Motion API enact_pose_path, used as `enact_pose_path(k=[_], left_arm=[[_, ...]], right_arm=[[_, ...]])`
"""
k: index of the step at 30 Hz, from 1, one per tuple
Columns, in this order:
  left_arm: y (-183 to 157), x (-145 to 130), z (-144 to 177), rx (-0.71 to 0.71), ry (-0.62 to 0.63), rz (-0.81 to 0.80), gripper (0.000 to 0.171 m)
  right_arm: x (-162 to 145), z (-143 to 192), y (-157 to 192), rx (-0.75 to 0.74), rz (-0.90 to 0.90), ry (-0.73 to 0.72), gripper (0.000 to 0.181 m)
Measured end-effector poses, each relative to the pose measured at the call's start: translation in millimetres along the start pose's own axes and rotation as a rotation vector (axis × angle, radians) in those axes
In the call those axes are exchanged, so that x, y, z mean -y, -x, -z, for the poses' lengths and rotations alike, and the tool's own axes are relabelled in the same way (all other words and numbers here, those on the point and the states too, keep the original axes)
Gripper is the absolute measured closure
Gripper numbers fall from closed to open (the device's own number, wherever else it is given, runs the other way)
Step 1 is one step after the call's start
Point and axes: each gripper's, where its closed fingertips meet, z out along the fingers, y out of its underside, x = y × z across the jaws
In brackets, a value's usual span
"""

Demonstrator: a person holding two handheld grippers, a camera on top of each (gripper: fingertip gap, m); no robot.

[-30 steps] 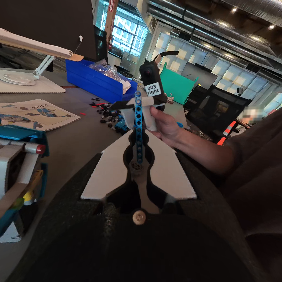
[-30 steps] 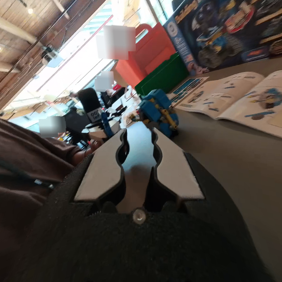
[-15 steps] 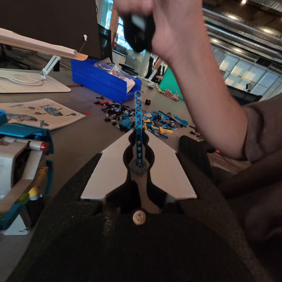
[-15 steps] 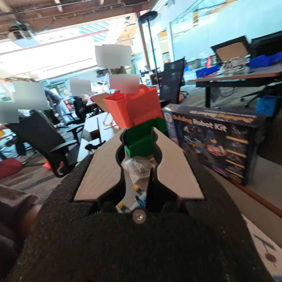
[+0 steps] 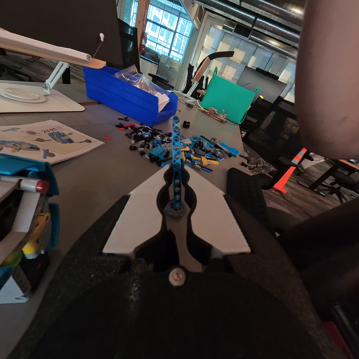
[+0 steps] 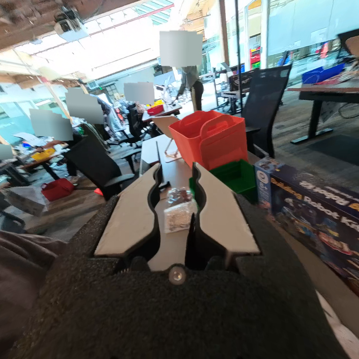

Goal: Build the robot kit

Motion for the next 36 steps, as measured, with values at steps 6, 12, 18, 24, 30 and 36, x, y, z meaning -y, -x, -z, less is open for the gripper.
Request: enact_pose_path(k=[6, 12, 18, 24, 30, 36], left_arm=[[-3, -1, -1, -0.013, 0.007, 0.001, 0.165], [-1, -1, 0, -0.004, 0.008, -0.001, 0.165], [19, -5, 7, 0.085, 0.049, -0.019, 0.165], [25, -29, 4, 0.134, 0.174, -0.063, 0.164], [23, -39, -2, 0.145, 0.23, -0.127, 0.165], [24, -36, -3, 0.12, 0.213, -0.086, 0.165]], right_arm=[[13, -21, 25, 0.053, -0.015, 0.045, 0.149], [-1, -15, 32, 0.08, 0.015, 0.055, 0.149], [-95, 64, -24, -0.073, 0.082, 0.162, 0.149], [-277, 182, -108, -0.449, -0.026, 0.392, 0.149], [-389, 215, -64, -0.412, -0.064, 0.577, 0.153], [-405, 226, -62, -0.506, 0.017, 0.645, 0.159]])
